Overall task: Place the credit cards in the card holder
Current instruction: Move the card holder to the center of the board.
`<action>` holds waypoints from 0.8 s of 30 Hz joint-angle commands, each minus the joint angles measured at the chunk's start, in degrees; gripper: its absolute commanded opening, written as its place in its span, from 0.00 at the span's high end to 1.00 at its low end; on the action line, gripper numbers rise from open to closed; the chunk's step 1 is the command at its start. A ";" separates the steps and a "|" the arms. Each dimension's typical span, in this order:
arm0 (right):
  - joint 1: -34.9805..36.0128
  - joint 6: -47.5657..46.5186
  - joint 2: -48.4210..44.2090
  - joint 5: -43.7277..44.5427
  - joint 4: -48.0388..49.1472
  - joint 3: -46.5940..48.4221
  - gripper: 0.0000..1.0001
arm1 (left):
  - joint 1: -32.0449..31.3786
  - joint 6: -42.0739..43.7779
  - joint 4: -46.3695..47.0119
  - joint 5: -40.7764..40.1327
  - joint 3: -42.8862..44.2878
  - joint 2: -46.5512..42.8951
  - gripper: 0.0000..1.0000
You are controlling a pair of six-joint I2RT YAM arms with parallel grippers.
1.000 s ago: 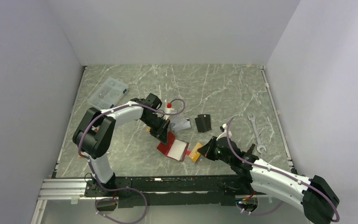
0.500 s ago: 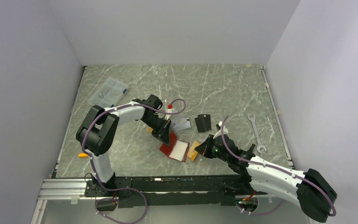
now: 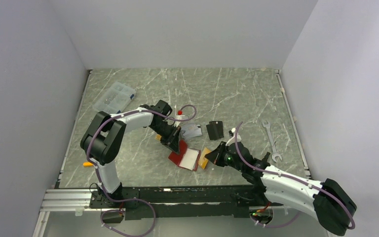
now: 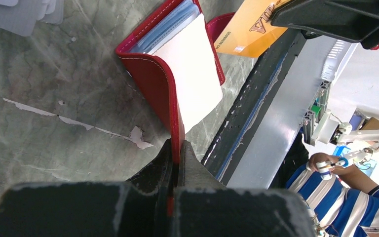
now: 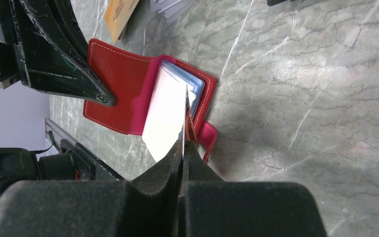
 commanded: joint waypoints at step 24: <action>-0.31 -2.79 -8.12 -1.81 -4.22 4.59 1.00 | -0.27 0.29 0.78 -7.09 0.61 -3.03 1.00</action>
